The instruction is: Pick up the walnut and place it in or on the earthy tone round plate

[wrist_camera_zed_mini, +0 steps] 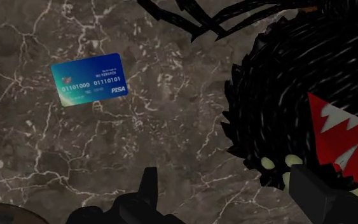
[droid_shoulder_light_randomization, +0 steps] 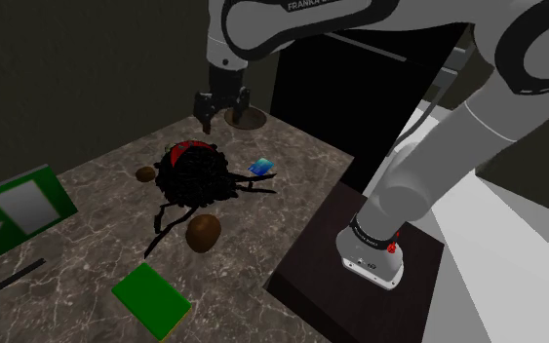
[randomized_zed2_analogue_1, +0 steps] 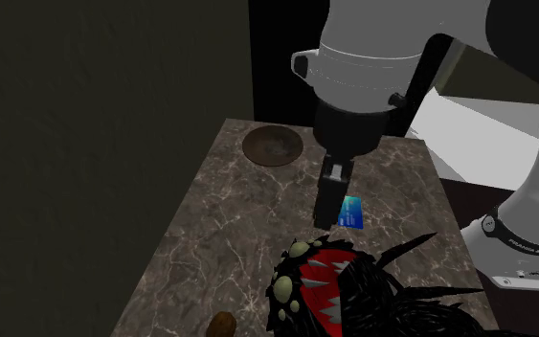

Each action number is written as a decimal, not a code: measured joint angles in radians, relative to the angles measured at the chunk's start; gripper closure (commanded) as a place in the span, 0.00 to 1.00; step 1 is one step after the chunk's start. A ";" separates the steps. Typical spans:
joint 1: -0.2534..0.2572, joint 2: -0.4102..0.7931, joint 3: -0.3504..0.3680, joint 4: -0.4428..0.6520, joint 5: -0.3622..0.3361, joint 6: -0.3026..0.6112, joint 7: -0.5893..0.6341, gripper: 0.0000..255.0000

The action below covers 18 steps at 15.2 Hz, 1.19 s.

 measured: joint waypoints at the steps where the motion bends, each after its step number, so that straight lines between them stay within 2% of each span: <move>1: 0.004 0.028 0.014 0.016 -0.007 0.012 0.023 0.00; 7: 0.021 0.261 0.059 0.186 -0.096 0.141 0.157 0.00; 11: 0.072 0.414 0.088 0.310 -0.165 0.204 0.270 0.00; 12: 0.086 0.465 0.089 0.357 -0.186 0.196 0.291 0.00; 15: 0.131 0.590 0.087 0.476 -0.236 0.095 0.352 0.00; 18: 0.164 0.690 0.078 0.575 -0.270 0.069 0.384 0.00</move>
